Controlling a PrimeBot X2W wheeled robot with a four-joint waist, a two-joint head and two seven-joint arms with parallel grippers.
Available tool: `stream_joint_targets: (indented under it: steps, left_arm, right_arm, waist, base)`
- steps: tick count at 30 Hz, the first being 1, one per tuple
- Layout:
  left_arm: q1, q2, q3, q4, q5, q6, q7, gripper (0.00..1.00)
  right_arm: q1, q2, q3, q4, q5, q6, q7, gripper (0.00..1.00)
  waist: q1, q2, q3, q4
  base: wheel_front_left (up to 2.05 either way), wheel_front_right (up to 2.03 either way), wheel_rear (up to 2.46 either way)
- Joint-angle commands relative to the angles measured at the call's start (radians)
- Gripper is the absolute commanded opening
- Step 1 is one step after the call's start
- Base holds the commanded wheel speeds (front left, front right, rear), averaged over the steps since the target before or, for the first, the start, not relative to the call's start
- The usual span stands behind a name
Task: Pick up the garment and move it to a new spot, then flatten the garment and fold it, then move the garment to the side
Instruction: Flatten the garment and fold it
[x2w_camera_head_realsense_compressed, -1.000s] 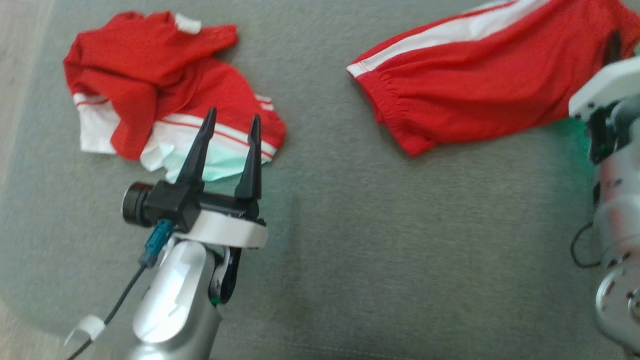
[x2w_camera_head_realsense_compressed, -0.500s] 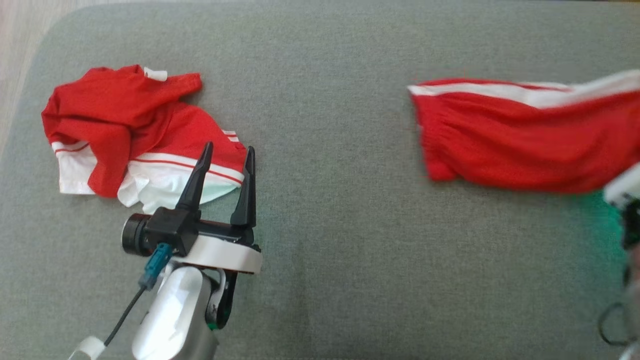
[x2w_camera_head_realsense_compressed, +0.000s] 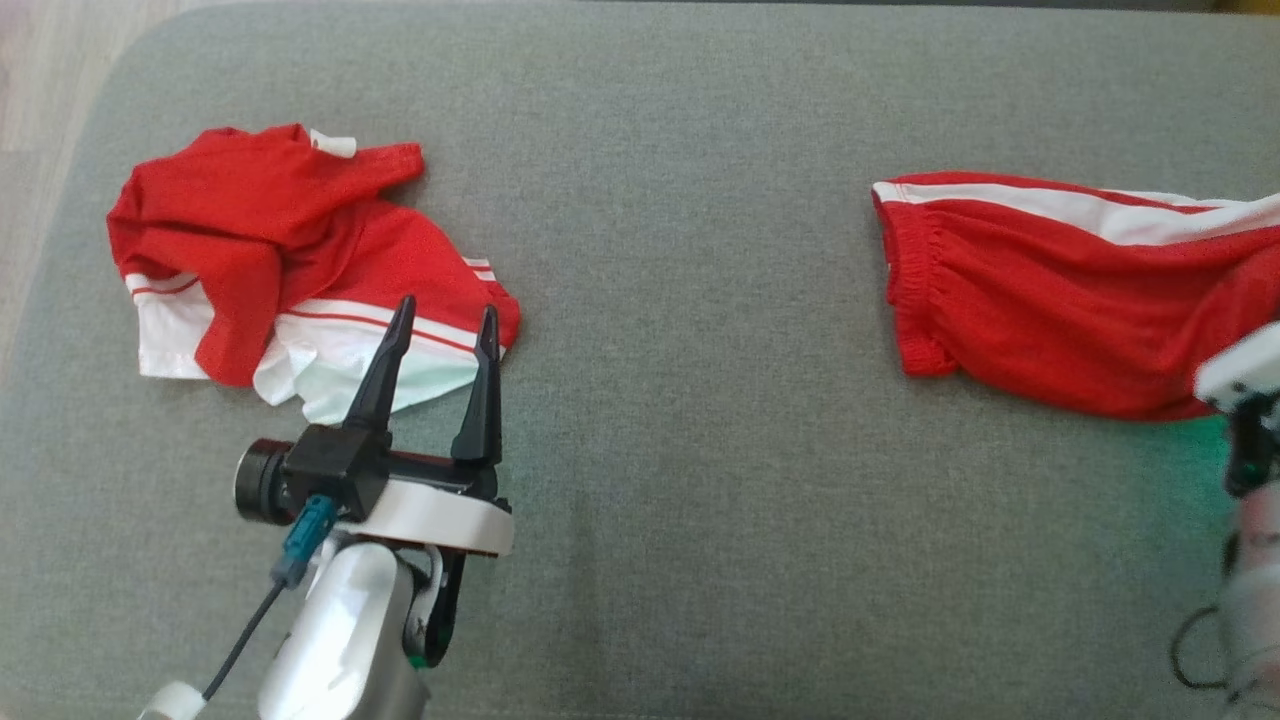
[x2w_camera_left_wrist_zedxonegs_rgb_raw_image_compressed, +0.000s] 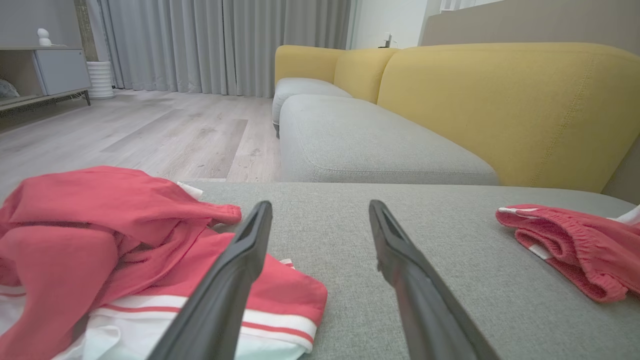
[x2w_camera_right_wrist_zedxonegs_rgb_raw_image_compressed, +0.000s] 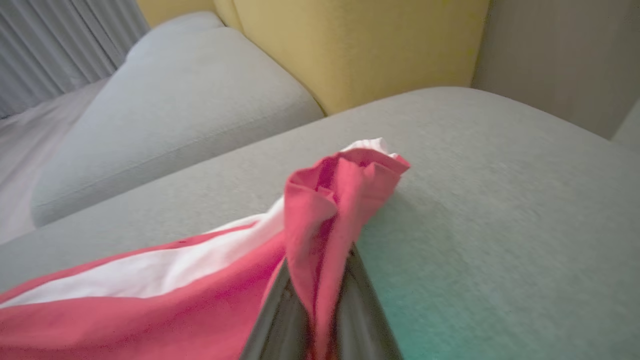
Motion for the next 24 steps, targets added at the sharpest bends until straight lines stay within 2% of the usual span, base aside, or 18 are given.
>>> stream_joint_targets:
  steps: [1,6,12,19,24]
  left_arm:
    - [-0.013,0.010,0.041,-0.028,0.008,-0.002,-0.005,1.00]
    - [-0.007,0.010,0.047,-0.020,0.009,-0.002,-0.005,1.00]
    - [0.001,0.007,0.043,-0.016,0.007,-0.003,-0.005,1.00]
    - [0.015,0.006,0.048,-0.009,0.000,-0.002,-0.005,1.00]
    - [0.021,0.006,0.054,-0.010,-0.003,-0.001,-0.005,1.00]
  right_arm:
    - [-0.005,0.001,0.036,-0.041,0.010,-0.001,-0.012,0.00]
    - [0.002,0.050,0.194,-0.134,0.114,-0.001,-0.035,0.00]
    - [0.056,0.089,0.456,-0.291,0.286,-0.001,-0.022,0.00]
    - [0.111,0.078,0.658,-0.322,0.376,-0.001,0.003,0.00]
    - [0.131,0.029,0.796,-0.282,0.353,-0.001,-0.013,0.00]
  waist:
    - [0.0000,-0.0001,-0.004,0.000]
    - [0.0000,-0.0001,-0.032,0.000]
    - [0.0000,-0.0001,-0.063,0.014]
    - [0.0000,-0.0001,-0.075,0.042]
    - [0.0000,-0.0001,-0.076,0.051]
  base:
    - [0.00,0.00,0.00]
    - [0.00,0.00,0.00]
    - [0.00,0.00,0.00]
    - [0.00,0.00,0.00]
    - [0.00,0.00,0.00]
